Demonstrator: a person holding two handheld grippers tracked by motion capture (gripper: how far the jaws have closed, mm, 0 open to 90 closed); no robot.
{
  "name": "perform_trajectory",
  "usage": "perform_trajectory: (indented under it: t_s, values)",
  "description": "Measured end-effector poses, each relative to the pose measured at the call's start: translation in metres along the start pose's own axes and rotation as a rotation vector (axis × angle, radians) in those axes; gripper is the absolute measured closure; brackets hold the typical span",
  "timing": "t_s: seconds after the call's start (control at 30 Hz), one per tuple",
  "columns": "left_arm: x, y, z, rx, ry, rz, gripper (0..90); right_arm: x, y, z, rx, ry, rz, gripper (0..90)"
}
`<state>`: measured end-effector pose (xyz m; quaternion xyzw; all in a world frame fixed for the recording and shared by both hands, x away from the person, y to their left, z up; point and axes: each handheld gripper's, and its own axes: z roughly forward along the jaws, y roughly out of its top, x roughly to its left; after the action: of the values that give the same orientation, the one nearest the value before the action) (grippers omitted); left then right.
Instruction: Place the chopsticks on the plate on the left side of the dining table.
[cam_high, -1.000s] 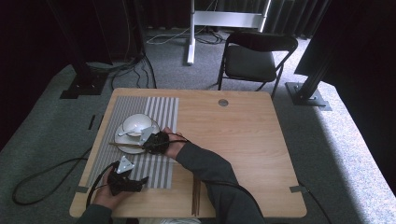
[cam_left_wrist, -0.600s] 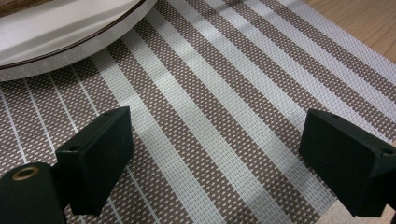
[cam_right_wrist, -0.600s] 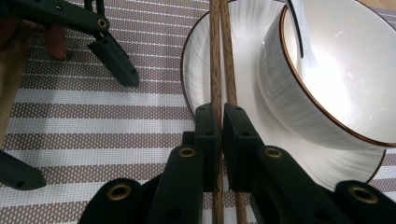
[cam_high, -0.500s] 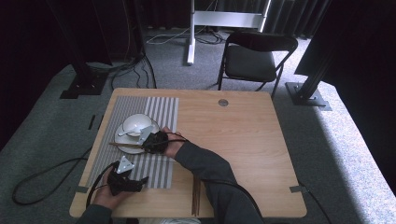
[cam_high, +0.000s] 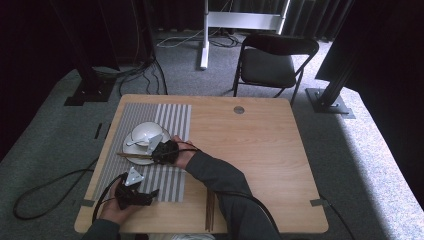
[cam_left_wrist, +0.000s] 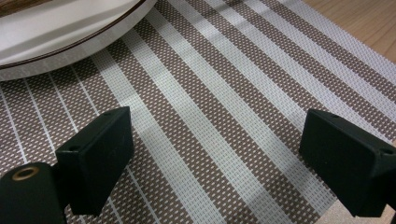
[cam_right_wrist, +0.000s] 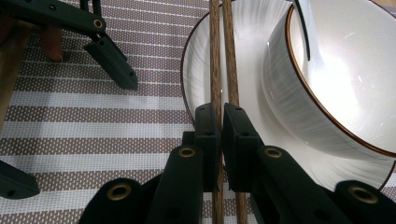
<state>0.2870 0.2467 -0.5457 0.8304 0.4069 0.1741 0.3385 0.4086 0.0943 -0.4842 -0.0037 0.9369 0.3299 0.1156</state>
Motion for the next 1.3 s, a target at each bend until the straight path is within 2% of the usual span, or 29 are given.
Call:
perform_trajectory:
  t_s: [0.67, 1.3]
  values:
    - [0.0, 0.0, 0.0, 0.0, 0.0, 0.0, 10.3, 0.0, 0.006, 0.009, 0.018, -0.01, -0.026, 85.0]
    - [0.0, 0.0, 0.0, 0.0, 0.001, -0.001, 10.3, -0.001, 0.008, 0.018, 0.025, -0.018, -0.018, 85.0]
